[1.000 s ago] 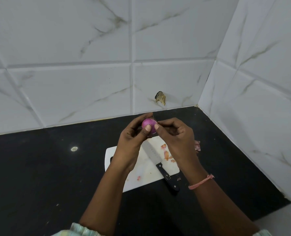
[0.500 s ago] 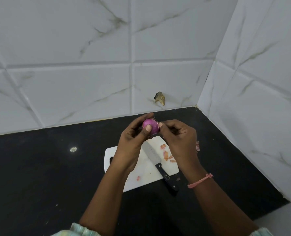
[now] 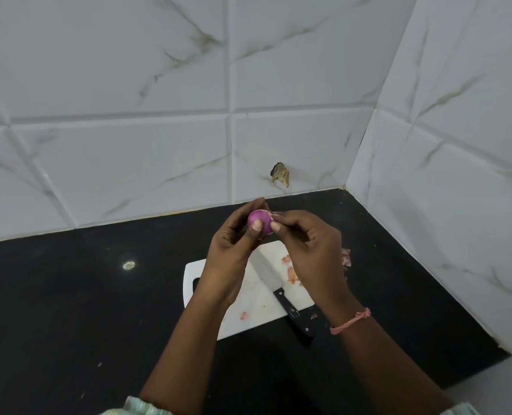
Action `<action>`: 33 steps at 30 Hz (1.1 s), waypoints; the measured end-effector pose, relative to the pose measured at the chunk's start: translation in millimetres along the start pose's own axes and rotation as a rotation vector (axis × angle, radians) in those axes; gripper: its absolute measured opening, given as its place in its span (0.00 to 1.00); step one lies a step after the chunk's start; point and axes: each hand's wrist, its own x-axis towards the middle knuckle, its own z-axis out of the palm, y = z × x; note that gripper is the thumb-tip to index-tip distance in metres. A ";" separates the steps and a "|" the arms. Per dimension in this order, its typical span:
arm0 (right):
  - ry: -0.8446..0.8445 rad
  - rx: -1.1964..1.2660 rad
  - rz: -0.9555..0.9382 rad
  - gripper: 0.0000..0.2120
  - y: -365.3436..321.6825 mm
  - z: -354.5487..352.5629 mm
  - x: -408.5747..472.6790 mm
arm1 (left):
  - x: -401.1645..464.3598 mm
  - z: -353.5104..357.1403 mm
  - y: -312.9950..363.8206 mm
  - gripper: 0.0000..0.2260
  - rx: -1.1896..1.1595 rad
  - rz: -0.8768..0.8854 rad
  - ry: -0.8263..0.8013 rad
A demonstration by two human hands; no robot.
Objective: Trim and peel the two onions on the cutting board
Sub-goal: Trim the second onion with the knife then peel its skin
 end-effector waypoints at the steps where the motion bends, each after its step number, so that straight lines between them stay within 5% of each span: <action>1: 0.001 -0.044 -0.034 0.06 1.3 0.2 -0.8 | 0.2 0.7 -0.8 0.19 -0.004 -0.005 0.002; 8: -0.030 -0.182 -0.069 0.05 8.3 5.4 -5.0 | -0.5 4.8 -5.8 0.24 0.092 -0.029 0.043; 18: -0.053 0.569 0.870 0.09 -2.4 -5.4 12.8 | 0.5 7.8 0.8 0.16 -0.168 -0.265 0.003; 22: -0.160 0.366 0.669 0.14 -2.9 -5.6 9.6 | 0.2 6.9 1.0 0.15 -0.174 -0.262 -0.001; 26: -0.118 0.110 0.406 0.07 6.2 -2.6 10.4 | 0.8 6.0 -0.7 0.12 -0.078 -0.206 0.014; 33: -0.045 0.138 0.443 0.05 12.0 3.7 6.5 | 3.0 -0.2 -2.5 0.12 -0.009 -0.214 0.059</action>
